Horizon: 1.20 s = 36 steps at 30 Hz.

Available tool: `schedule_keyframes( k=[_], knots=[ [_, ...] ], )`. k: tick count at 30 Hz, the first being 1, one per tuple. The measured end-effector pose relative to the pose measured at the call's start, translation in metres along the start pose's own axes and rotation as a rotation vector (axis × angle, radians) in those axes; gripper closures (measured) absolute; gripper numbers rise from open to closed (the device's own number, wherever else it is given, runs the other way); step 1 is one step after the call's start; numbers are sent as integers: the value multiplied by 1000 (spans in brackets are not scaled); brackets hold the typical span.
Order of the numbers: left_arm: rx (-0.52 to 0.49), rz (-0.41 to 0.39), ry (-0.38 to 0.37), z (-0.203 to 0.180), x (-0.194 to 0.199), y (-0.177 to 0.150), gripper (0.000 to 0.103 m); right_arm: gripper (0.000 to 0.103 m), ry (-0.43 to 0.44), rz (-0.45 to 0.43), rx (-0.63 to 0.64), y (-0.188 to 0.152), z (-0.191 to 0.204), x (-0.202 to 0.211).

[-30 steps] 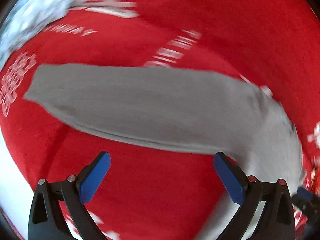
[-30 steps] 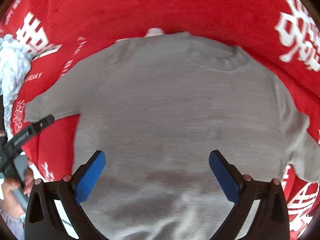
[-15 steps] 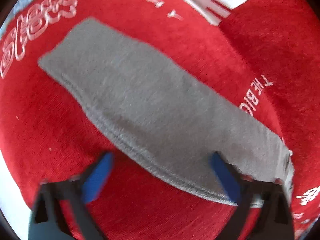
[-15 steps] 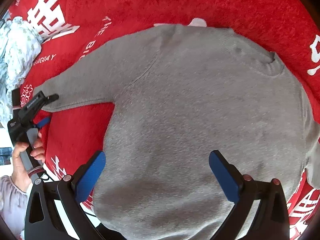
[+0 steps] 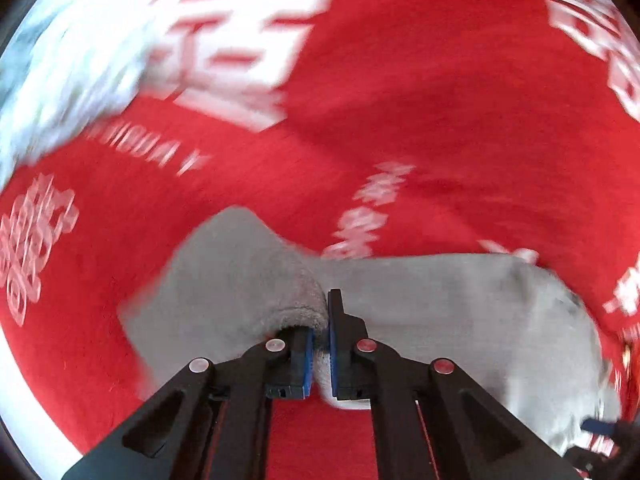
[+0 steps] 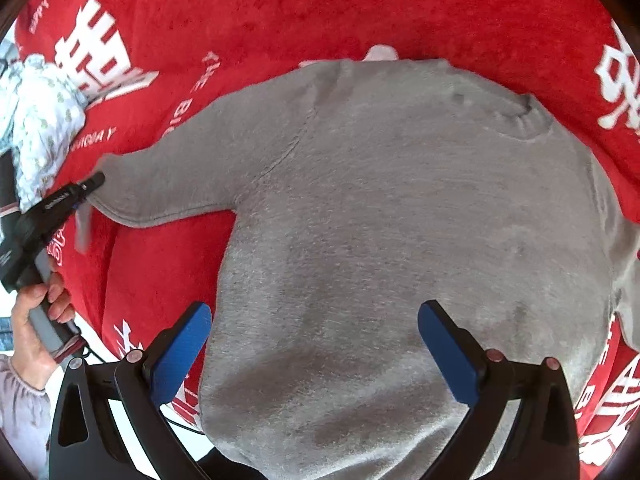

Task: Fold small clothes
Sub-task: 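Grasp the grey sweater's sleeve cuff nearest the left gripper, then fold the held sleeve across the sweater chest with the left gripper, release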

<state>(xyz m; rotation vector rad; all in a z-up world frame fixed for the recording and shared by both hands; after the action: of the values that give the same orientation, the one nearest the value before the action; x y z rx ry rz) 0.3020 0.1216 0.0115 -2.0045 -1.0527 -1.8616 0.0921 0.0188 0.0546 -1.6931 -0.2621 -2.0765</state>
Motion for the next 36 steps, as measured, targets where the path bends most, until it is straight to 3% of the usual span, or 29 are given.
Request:
schedule_keyframes(
  k=[5,8,13,18,20,21,22,24,26,28,32,36],
  knots=[
    [-229,-61,-99,-104,26,5,96,0,23,-68,-72,-10,-37,21],
    [-349,-55,-151,-175,17,-7,96,0,42,-88,-119,-14,-68,30],
    [-491,40,-192,-278,-24,-47,96,0,71,-112,-228,-23,-127,39],
    [-614,152,-123,-329,-73,-89,95,0,101,-88,-353,-41,-191,28],
    [-632,211,-86,-333,-89,-102,95,0,102,-70,-387,-49,-208,20],
    [-626,236,-75,-331,-95,-107,83,0,102,-62,-399,-51,-214,17],
    [-620,261,-74,-329,-99,-109,65,0,99,-55,-410,-55,-218,14],
    [-608,248,-85,-327,-94,-112,15,0,95,-47,-423,-60,-225,9],
    [-639,185,-44,-328,-76,-114,11,0,86,-45,-421,-60,-226,10],
    [-660,175,-44,-325,-57,-114,11,0,68,-49,-406,-58,-222,12],
    [-601,130,-80,-289,-12,-96,11,0,23,-80,-326,-43,-206,19],
    [-482,123,-26,-224,0,-59,11,0,-56,-126,-137,-10,-160,26]
  ],
)
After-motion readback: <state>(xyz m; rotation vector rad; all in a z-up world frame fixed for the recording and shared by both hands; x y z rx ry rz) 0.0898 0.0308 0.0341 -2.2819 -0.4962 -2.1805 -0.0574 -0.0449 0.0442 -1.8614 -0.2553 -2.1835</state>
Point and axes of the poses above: each gripper's, at about its wrist camera, not at the fingertips, and x roughly against the way its jaws point, z to its left, y to its top, the point moved 3 cm from there along -x, roughly the way its jaws point, and after that the axes turned 12 degrees about z, right-handed, at the moved point
